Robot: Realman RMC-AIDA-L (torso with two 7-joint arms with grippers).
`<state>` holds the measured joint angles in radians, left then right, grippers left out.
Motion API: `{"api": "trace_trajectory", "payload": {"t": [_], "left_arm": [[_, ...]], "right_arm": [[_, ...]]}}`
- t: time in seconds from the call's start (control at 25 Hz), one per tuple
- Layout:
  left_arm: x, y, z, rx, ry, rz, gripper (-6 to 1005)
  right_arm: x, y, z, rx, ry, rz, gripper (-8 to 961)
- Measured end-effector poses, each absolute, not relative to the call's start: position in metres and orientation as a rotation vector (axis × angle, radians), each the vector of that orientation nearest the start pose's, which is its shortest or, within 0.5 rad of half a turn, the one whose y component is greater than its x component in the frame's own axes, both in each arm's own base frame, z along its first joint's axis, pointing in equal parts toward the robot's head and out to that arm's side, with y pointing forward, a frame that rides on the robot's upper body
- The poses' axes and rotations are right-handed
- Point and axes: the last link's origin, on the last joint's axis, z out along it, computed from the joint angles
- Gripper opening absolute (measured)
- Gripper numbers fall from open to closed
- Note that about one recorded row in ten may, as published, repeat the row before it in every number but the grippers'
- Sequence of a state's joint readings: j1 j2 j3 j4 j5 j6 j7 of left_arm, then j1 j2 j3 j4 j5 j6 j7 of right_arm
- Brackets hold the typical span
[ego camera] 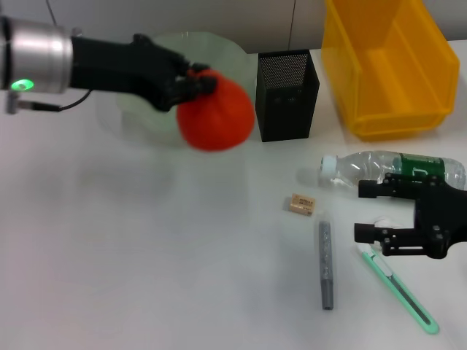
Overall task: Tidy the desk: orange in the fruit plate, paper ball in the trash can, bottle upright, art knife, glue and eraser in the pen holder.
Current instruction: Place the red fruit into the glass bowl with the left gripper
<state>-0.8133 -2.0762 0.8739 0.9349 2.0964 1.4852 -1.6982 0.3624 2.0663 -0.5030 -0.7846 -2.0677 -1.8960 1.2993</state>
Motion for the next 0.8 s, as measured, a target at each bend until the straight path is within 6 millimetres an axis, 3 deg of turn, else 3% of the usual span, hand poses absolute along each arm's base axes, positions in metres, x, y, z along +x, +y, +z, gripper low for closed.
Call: {"api": "trace_trajectory", "payload": {"t": [0.12,0.16,0.28,0.36,0.8], "left_arm": [[-0.132,0.407,0.018,-2.853,-0.282,-0.44,190],[-0.123,0.423,0.003,-2.786,-0.319,-0.432,193],[-0.123,0.423,0.003,-2.786,-0.319,-0.432,199],[-0.113,0.445,-0.021,-2.654,-0.357,-0.329,204],[-0.111,0.463,-0.024,-2.513,-0.404,-0.311,228]], "right_arm": [[0.293,0.263,0.041,-2.751,0.572,0.842,776],[0.292,0.264,0.04,-2.754,0.569,0.847,776],[0.29,0.266,0.039,-2.759,0.56,0.857,775],[0.289,0.266,0.038,-2.762,0.553,0.863,775],[0.285,0.269,0.034,-2.771,0.539,0.885,775]]}}
